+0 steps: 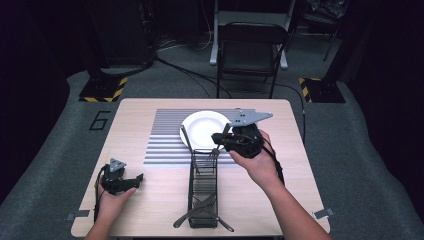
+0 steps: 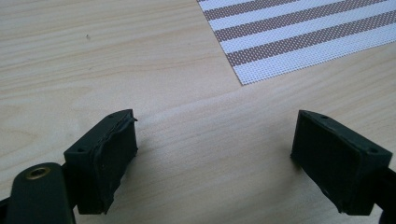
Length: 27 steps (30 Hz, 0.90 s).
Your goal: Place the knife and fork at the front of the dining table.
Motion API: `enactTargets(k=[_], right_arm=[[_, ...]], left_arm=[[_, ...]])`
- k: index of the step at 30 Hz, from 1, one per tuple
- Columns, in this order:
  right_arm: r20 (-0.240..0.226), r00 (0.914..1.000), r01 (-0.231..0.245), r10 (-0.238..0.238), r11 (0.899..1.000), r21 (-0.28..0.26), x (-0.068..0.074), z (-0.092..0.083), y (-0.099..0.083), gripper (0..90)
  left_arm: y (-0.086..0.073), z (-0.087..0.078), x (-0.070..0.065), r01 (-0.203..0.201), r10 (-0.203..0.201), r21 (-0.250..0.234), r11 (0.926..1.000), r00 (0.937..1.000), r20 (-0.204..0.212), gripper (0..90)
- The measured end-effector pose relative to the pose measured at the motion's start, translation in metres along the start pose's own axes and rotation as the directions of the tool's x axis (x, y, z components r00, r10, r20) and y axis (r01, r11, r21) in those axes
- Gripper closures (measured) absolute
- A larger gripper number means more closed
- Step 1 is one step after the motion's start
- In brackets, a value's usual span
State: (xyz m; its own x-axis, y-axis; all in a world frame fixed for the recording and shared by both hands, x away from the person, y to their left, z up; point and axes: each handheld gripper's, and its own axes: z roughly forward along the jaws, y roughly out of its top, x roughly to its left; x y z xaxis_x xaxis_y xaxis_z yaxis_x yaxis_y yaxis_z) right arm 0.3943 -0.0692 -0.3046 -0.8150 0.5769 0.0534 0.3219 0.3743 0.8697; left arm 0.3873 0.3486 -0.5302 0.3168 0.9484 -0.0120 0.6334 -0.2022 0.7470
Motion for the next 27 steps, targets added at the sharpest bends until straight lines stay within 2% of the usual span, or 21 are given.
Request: enactTargets(k=[9,14,27], right_arm=[[0.052,0.9985,-0.016,0.016,1.0,-0.002,-0.017,-0.012,0.004,86.7],[0.086,0.9961,-0.02,0.018,1.0,0.018,-0.026,-0.015,0.0,86.7],[0.175,0.9838,-0.047,0.04,0.998,0.04,-0.056,-0.004,-0.022,86.7]], left_arm=[[0.0,0.0,0.0,0.0,0.0,0.0,1.0,1.0,0.0,13.7],[0.0,0.0,0.0,0.0,0.0,0.001,1.0,1.0,0.0,13.7],[0.0,0.0,0.0,0.0,0.0,0.0,1.0,1.0,0.0,13.7]])
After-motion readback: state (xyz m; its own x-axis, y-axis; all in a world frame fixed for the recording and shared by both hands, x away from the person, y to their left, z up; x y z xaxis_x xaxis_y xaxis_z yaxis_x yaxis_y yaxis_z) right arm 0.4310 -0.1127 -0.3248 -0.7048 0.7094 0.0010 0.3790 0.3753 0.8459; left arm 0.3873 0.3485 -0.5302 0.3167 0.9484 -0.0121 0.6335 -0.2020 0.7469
